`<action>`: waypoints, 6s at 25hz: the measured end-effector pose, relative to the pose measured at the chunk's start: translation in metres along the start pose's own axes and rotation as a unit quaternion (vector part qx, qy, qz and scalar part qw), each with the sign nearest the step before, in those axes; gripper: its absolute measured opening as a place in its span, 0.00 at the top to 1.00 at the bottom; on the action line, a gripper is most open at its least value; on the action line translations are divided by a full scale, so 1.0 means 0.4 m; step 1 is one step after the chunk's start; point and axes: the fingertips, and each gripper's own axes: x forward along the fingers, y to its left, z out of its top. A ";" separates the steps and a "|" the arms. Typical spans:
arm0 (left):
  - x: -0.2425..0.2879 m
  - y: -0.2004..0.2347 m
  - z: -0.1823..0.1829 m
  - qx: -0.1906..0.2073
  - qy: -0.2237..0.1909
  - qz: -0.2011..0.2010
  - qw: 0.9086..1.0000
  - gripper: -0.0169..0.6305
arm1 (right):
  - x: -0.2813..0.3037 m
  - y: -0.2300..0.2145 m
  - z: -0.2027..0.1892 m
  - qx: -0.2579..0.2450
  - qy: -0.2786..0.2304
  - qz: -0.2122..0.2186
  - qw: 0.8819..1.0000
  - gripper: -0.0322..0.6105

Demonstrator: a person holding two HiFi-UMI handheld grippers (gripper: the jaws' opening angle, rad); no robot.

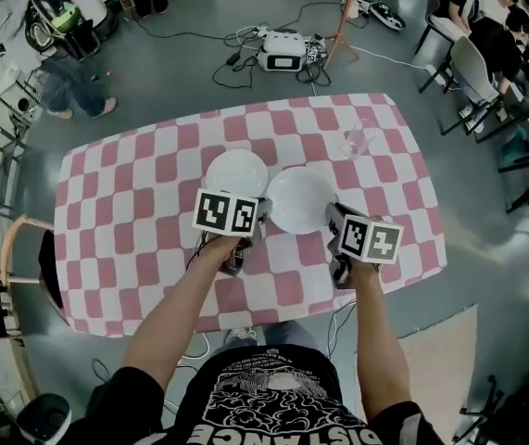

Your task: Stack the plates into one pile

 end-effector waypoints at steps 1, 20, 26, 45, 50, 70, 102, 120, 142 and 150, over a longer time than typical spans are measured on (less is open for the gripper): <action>-0.008 0.007 0.005 -0.002 -0.003 0.002 1.000 0.91 | 0.006 0.010 0.009 -0.005 -0.001 0.003 1.000 0.87; -0.133 0.205 0.084 -0.069 -0.069 0.060 0.993 0.91 | 0.189 0.218 0.150 -0.093 0.017 0.074 0.993 0.87; -0.150 0.274 0.074 -0.094 -0.071 0.080 0.990 0.91 | 0.260 0.260 0.140 -0.104 0.040 0.092 0.990 0.87; -0.133 0.383 0.017 -0.147 -0.042 0.109 0.982 0.88 | 0.399 0.279 0.065 -0.089 0.107 0.120 0.983 0.86; -0.128 0.389 0.018 -0.148 -0.040 0.114 0.982 0.88 | 0.411 0.272 0.056 -0.096 0.115 0.119 0.982 0.85; -0.150 0.380 0.006 -0.119 -0.032 0.132 0.984 0.81 | 0.389 0.272 0.055 -0.129 0.102 0.112 0.980 0.71; -0.454 0.104 0.132 0.062 -0.189 0.133 0.971 0.87 | -0.027 0.454 0.190 -0.173 -0.103 0.107 0.974 0.82; -0.625 0.024 0.092 0.174 -0.251 0.169 0.937 0.96 | -0.224 0.554 0.143 -0.221 -0.195 0.078 0.952 0.92; -0.691 0.024 0.039 0.192 -0.267 0.188 0.925 0.96 | -0.288 0.545 0.096 -0.224 -0.218 0.052 0.948 0.94; -0.686 0.011 0.045 0.193 -0.268 0.182 0.926 0.96 | -0.295 0.547 0.101 -0.223 -0.221 0.051 0.948 0.94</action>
